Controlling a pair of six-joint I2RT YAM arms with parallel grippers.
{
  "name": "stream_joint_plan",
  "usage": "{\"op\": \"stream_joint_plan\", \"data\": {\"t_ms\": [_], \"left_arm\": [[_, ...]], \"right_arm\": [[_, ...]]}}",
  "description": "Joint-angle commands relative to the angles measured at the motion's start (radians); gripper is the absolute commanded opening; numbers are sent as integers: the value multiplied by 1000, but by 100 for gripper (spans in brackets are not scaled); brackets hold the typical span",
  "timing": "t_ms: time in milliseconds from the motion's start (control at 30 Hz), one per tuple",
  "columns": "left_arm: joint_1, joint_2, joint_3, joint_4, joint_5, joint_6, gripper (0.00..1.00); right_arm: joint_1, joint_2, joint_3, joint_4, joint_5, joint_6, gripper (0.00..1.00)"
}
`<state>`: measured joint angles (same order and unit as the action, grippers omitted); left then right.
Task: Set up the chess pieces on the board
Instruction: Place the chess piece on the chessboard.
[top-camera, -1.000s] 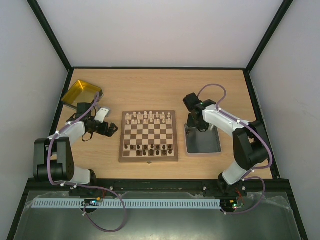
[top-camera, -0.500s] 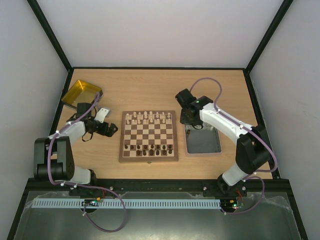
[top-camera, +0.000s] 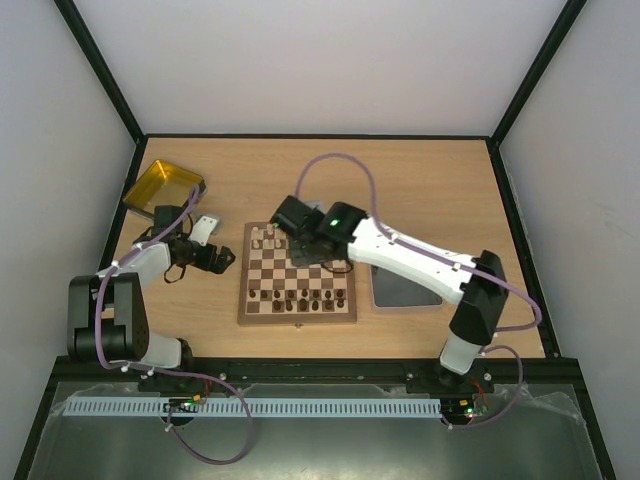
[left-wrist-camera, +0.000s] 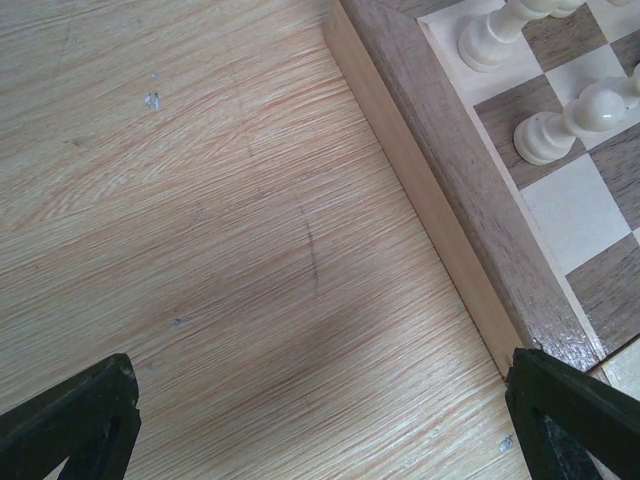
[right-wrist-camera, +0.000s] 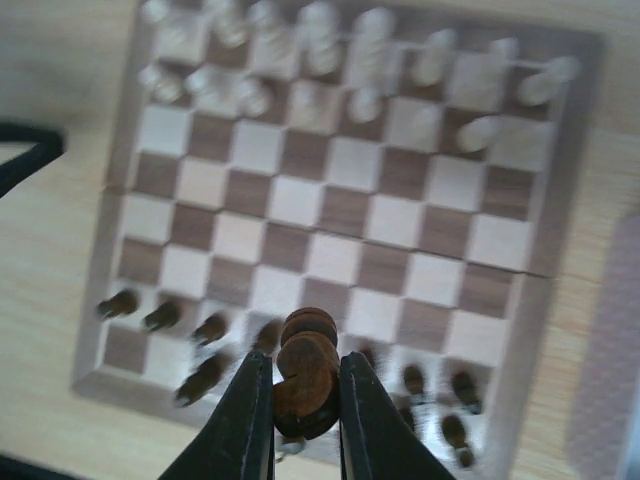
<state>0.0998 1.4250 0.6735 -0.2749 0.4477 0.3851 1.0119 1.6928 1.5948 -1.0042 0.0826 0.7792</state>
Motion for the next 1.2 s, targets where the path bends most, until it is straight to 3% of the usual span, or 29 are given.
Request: {"op": "stream_joint_plan", "data": {"t_ms": [0,333,867,1167], "left_arm": [[3,8,21,-3,-6,6,99],[27,1,21,43,-101,-39,99],[90,44,55,58,-147,-87,99],[99,45,58,60,-148,-92,99]], "right_arm": [[105,96,113,-85,-13,19,7],[228,282,279,-120,-81,-8,7],[255,446,401,-168,-103,-55,7],[255,479,382,-142,-109,-74,7]]}}
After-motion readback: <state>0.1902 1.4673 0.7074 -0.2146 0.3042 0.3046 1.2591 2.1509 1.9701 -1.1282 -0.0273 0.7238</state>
